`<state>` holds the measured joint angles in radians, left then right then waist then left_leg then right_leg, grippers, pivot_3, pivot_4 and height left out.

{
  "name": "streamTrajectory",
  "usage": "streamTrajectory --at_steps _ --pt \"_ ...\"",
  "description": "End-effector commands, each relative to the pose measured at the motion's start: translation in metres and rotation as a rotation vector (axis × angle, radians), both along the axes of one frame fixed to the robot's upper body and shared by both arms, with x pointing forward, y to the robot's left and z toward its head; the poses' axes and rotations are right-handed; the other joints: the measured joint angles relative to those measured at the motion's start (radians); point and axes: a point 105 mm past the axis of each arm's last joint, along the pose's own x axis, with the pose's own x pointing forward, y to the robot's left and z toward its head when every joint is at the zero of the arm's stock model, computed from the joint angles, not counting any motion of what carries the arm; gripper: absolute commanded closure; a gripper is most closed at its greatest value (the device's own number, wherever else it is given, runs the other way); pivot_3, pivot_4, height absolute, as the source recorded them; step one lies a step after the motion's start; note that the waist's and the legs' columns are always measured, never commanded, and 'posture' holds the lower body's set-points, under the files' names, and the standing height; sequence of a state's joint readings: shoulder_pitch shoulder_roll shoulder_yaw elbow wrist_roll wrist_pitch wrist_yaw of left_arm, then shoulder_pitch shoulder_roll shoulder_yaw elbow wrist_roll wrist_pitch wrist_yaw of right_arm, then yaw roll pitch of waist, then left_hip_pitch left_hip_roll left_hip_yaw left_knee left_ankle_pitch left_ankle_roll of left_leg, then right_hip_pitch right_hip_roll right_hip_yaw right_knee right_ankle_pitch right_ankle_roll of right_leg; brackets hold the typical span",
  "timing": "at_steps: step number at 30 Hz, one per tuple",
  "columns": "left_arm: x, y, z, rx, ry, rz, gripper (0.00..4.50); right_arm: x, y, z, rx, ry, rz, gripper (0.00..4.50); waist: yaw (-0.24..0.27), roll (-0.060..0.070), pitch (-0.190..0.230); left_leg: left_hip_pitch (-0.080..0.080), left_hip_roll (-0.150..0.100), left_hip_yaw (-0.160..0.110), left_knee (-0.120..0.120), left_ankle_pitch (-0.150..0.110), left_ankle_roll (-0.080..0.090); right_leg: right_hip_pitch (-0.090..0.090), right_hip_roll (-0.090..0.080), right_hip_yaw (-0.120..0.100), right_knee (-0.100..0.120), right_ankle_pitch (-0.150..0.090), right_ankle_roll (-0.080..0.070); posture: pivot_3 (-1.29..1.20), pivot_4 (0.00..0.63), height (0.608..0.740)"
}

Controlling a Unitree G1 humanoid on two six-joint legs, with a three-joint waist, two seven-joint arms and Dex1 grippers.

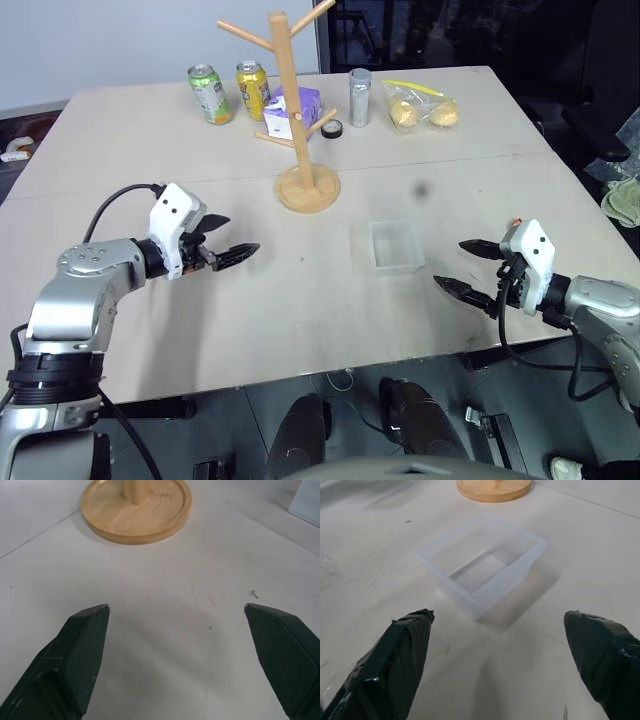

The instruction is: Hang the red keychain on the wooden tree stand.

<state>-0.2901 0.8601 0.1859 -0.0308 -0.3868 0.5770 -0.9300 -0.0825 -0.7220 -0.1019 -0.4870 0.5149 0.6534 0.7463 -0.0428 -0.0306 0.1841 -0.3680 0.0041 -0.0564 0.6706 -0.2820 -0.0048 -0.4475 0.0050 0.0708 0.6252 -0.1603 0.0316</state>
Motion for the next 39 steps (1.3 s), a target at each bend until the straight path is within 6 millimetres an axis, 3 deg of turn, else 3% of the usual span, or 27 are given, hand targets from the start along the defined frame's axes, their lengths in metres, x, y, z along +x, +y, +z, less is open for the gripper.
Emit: streamTrajectory --at_steps 1,4,11,16,26,33,39 --pt "-0.007 -0.01 0.024 -0.021 -0.058 -0.084 0.06 0.003 0.0 0.023 0.055 -0.039 -0.005 0.0 0.0 0.0 0.0 0.0 0.0 0.0 0.0 0.0 0.0 0.0 0.0 0.0 0.0 0.0 0.0 0.0 0.15 0.74" --pt "-0.023 -0.034 0.047 -0.095 -0.073 -0.26 0.06 0.009 0.009 0.043 0.117 -0.007 0.005 0.0 -0.004 0.0 0.002 0.0 0.0 0.001 0.001 0.0 0.0 0.0 0.0 0.001 0.0 0.0 0.0 0.0 0.15 0.74" --pt "-0.04 -0.069 0.07 -0.137 -0.102 -0.437 0.06 0.024 0.024 0.045 0.09 0.12 -0.061 0.0 0.001 0.0 0.002 -0.001 0.0 -0.001 0.0 0.0 0.0 0.0 0.001 0.0 0.0 0.0 0.0 0.0 0.15 0.74" --pt "-0.051 -0.09 0.074 -0.115 -0.1 -0.566 0.06 0.038 0.031 0.041 0.13 0.227 -0.155 0.0 -0.002 -0.001 0.001 -0.001 0.0 0.0 0.0 0.0 0.0 0.0 0.001 0.0 0.0 0.0 0.0 0.0 0.15 0.74" --pt "-0.054 -0.102 0.065 -0.074 -0.122 -0.647 0.06 0.06 0.044 0.015 0.097 0.325 -0.285 0.0 -0.002 0.0 0.002 -0.002 0.0 -0.001 0.0 0.0 0.0 -0.001 0.001 0.001 -0.001 0.0 0.0 0.0 0.15 0.74" --pt "-0.053 -0.103 0.064 -0.074 -0.127 -0.642 0.06 0.062 0.05 0.003 0.076 0.347 -0.279 0.0 -0.003 0.0 0.002 -0.002 0.0 -0.001 0.0 0.0 0.0 -0.001 0.001 0.0 -0.001 0.0 0.0 0.0 0.15 0.74" --pt "-0.051 -0.104 0.061 -0.087 -0.124 -0.629 0.0 0.061 0.059 0.001 0.07 0.349 -0.237 1.99 -0.006 0.0 0.002 -0.001 0.0 -0.001 0.0 0.0 0.0 -0.001 0.001 0.001 -0.001 0.0 0.0 0.0 0.15 0.74"
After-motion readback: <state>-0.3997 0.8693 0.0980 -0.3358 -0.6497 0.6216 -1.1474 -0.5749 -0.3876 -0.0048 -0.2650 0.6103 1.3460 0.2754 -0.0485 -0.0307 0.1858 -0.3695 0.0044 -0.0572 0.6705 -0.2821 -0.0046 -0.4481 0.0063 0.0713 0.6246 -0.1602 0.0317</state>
